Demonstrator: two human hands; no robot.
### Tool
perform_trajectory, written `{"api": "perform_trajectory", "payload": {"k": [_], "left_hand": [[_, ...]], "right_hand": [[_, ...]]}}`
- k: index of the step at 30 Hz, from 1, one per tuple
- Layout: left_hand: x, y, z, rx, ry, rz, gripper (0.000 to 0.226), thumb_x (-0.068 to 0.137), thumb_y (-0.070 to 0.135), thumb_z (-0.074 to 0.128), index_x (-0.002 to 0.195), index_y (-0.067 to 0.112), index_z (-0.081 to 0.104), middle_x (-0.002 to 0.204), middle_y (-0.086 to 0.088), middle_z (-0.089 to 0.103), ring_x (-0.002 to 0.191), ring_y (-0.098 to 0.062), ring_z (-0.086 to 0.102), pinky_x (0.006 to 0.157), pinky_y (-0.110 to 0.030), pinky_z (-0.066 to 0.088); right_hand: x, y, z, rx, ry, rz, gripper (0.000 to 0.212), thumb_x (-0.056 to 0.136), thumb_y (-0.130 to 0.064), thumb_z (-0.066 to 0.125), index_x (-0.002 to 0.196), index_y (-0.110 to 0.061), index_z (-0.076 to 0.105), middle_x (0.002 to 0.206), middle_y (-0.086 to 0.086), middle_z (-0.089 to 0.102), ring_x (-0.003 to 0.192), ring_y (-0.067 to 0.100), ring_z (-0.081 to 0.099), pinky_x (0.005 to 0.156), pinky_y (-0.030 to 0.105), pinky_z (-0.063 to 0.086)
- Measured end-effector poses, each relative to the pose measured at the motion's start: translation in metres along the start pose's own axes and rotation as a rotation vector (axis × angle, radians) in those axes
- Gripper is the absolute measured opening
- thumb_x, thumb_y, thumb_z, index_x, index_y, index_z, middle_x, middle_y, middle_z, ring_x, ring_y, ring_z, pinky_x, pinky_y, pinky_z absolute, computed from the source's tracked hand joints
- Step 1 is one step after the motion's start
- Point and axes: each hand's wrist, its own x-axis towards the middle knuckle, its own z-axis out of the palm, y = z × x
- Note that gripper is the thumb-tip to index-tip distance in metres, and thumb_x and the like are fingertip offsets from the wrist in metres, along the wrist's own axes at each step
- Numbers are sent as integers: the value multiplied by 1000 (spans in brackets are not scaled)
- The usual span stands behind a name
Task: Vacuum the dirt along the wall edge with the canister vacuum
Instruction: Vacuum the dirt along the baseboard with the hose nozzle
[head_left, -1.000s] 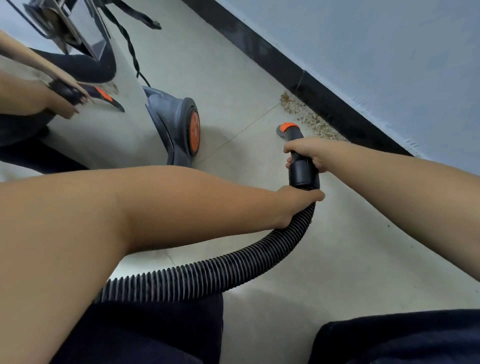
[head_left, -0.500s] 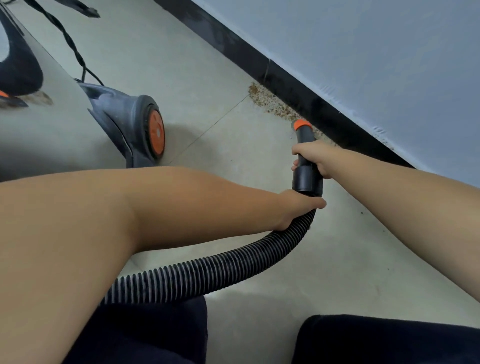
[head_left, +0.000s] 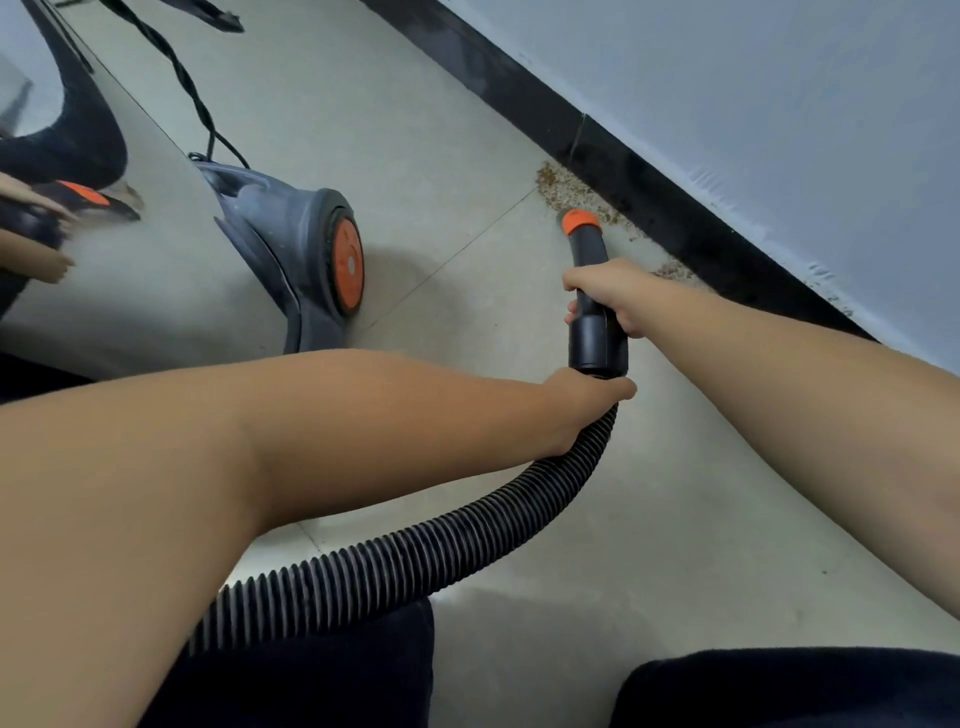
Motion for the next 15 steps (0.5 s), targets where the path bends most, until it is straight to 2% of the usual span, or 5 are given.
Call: {"api": "perform_trajectory", "payload": {"k": [3,7,9,12,15], "left_hand": [[3,2,-14,-7,63,17,33,90,34,64,73,11,46,73,-6,53,60,-17,53,62,-27,48],[4,6,-14,-14,69,35,33,89,33,65,73,11,46,72,-5,52,61,-17,52,63,-27,48],[4,7,-7,-14,40,25,30,89,29,66,75,11,47,73,-6,52,63,-19,53,65,-28,48],[1,7,6,-77,-41,-13,20,85,20,67,88,10,51,79,-8,52,76,-25,54,74,-34,47],[0,8,17,-61,-92,-26,19,84,19,67,88,11,50,79,-7,52,72,-24,53,73,-34,47]], "right_hand": [[3,-9,15,-17,-39,-15,30,86,-8,58,113,-4,47,68,8,59,37,14,58,37,18,46],[5,-13,14,-11,-30,-17,30,87,-9,58,114,-4,47,68,8,59,43,15,60,39,18,47],[4,-9,5,-2,-5,-9,28,87,-9,58,113,-4,47,67,8,59,41,15,59,38,18,47],[4,3,-13,23,61,14,26,87,-9,58,109,-6,46,67,8,60,35,13,59,37,19,47],[4,15,-29,38,118,33,23,86,-11,59,104,-8,46,68,7,62,36,13,60,41,20,48]]}}
